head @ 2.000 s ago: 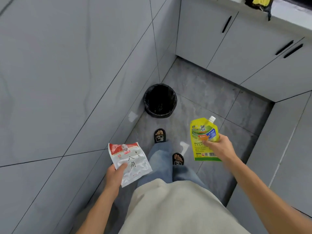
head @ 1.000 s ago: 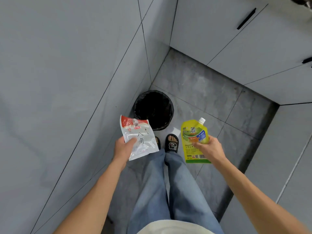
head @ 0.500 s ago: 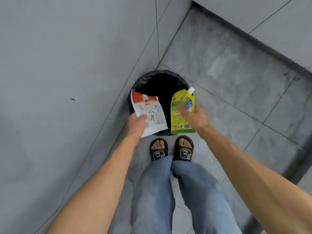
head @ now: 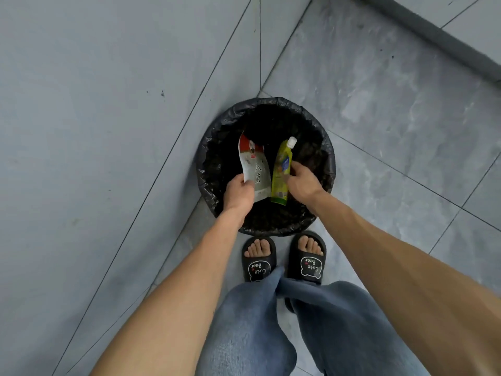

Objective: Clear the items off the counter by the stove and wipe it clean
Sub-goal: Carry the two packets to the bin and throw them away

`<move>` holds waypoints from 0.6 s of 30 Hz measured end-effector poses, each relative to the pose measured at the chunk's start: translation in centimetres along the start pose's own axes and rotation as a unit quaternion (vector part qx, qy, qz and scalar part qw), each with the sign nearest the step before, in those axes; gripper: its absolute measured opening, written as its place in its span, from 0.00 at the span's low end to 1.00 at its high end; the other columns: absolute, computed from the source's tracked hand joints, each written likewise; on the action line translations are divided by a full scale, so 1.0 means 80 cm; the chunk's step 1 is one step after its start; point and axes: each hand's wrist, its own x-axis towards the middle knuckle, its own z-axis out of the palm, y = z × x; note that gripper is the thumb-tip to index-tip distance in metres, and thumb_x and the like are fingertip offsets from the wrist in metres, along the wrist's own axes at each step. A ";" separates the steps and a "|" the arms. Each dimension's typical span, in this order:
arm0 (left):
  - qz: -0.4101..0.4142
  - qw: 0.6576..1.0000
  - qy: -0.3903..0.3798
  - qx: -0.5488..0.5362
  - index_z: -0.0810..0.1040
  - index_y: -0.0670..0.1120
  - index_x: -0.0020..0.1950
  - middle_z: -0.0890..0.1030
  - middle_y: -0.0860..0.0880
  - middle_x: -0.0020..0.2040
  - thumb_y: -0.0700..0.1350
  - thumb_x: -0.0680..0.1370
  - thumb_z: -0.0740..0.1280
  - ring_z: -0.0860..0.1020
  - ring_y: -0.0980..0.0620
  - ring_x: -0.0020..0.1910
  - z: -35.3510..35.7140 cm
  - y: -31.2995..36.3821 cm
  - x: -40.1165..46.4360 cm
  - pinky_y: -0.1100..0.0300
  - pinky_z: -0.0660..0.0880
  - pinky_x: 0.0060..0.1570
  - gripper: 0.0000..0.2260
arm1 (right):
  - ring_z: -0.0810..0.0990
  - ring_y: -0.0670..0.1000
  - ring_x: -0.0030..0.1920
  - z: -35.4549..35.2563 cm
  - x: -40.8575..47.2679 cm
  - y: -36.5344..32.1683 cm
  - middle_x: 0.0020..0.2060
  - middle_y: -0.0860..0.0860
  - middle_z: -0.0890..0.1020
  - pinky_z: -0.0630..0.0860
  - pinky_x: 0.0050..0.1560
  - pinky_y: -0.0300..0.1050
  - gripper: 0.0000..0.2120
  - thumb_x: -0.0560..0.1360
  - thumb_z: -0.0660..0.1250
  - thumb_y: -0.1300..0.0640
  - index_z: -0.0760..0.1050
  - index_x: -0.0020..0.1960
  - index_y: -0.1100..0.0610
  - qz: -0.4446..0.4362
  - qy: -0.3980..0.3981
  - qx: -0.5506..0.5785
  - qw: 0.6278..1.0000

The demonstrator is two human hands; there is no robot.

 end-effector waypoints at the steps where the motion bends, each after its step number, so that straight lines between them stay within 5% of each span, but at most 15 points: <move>1: -0.005 1.000 -0.003 0.001 0.74 0.46 0.77 0.78 0.46 0.73 0.43 0.86 0.60 0.76 0.45 0.72 -0.001 -0.002 -0.005 0.49 0.70 0.76 0.18 | 0.73 0.59 0.73 -0.001 -0.003 0.002 0.72 0.55 0.76 0.70 0.72 0.50 0.23 0.84 0.60 0.57 0.67 0.79 0.53 -0.001 -0.004 0.001 1.000; 3: -0.011 1.000 -0.002 0.001 0.70 0.46 0.80 0.74 0.46 0.77 0.45 0.87 0.60 0.73 0.46 0.75 -0.008 -0.003 -0.025 0.50 0.67 0.78 0.21 | 0.69 0.56 0.76 -0.006 -0.021 0.005 0.77 0.54 0.72 0.65 0.77 0.48 0.26 0.84 0.59 0.60 0.62 0.82 0.54 -0.003 -0.007 0.008 1.000; 6: -0.007 1.000 -0.006 -0.002 0.72 0.46 0.78 0.78 0.45 0.71 0.43 0.86 0.62 0.77 0.47 0.70 -0.025 0.003 -0.078 0.48 0.72 0.75 0.19 | 0.76 0.54 0.70 -0.021 -0.078 0.008 0.71 0.54 0.78 0.72 0.74 0.51 0.22 0.84 0.61 0.59 0.69 0.77 0.54 -0.013 -0.005 0.038 0.999; 11: -0.043 0.999 -0.033 0.002 0.75 0.41 0.73 0.83 0.43 0.59 0.39 0.85 0.61 0.81 0.48 0.55 -0.062 0.019 -0.222 0.57 0.78 0.49 0.16 | 0.82 0.55 0.48 -0.074 -0.238 0.010 0.54 0.56 0.85 0.79 0.53 0.49 0.11 0.82 0.65 0.61 0.79 0.63 0.55 0.024 -0.005 0.101 0.995; 15: -0.059 0.996 -0.047 0.042 0.78 0.41 0.68 0.84 0.40 0.59 0.40 0.87 0.60 0.81 0.46 0.50 -0.098 0.030 -0.350 0.58 0.76 0.43 0.13 | 0.85 0.60 0.54 -0.126 -0.376 0.013 0.55 0.58 0.86 0.78 0.58 0.55 0.10 0.81 0.64 0.61 0.79 0.60 0.53 0.052 -0.007 0.080 0.995; 18: -0.065 0.994 -0.057 0.070 0.78 0.41 0.67 0.84 0.41 0.56 0.40 0.86 0.60 0.81 0.46 0.49 -0.123 0.040 -0.436 0.58 0.75 0.41 0.12 | 0.82 0.57 0.50 -0.163 -0.469 0.011 0.56 0.60 0.85 0.78 0.53 0.55 0.11 0.82 0.62 0.62 0.79 0.61 0.53 0.062 -0.004 0.074 0.995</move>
